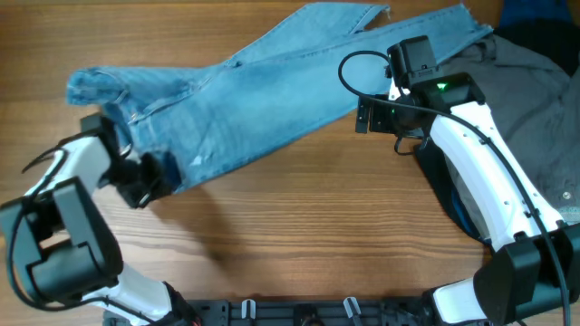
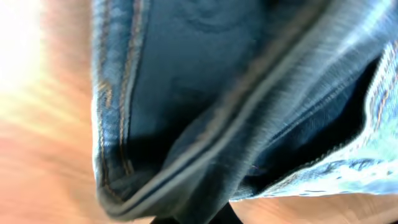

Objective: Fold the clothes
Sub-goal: 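Grasp the waistband with the left gripper and pull it leftward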

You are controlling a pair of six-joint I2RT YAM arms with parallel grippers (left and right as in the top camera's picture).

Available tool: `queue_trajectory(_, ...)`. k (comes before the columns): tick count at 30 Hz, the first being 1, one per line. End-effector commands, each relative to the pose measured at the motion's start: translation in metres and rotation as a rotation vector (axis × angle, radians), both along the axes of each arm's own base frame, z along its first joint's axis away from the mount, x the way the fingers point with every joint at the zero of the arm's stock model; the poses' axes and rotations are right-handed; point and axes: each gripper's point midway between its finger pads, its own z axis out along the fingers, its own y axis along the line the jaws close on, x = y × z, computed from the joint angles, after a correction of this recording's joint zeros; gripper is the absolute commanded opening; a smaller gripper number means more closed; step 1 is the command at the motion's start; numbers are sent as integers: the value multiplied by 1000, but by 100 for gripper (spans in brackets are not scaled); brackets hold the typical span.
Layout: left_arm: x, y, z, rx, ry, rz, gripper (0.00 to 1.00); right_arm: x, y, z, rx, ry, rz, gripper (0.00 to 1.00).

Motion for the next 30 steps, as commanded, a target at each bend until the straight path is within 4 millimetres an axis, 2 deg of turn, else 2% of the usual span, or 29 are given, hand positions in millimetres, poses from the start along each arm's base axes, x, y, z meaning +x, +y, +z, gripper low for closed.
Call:
queue_trajectory(1,-25,59,26,119,31,150,4,6,-5,6,-27,-39,-16,100)
queue_trajectory(3,-40,85,48,140,4,260,4,12,-4,8,-20,-64,-16,100)
queue_trajectory(5,-52,100,60,163,-13,331,4,19,-1,10,-9,-91,-15,100)
queue_trajectory(8,-52,97,76,107,-77,388,4,39,10,13,36,-162,3,100)
queue_trajectory(11,-53,98,78,117,-91,366,4,64,26,6,79,-221,75,100)
queue_trajectory(14,-53,98,78,121,-91,364,4,86,32,-16,80,-235,81,100)
queue_trajectory(18,-52,99,78,122,-92,364,5,127,43,-43,84,-325,119,100)
queue_trajectory(24,-49,101,78,131,-106,364,4,179,57,-60,89,-510,163,100)
queue_trajectory(26,-49,102,78,133,-108,364,4,193,52,-69,70,-553,140,100)
queue_trajectory(30,-46,105,78,142,-121,364,5,204,47,-96,63,-564,124,99)
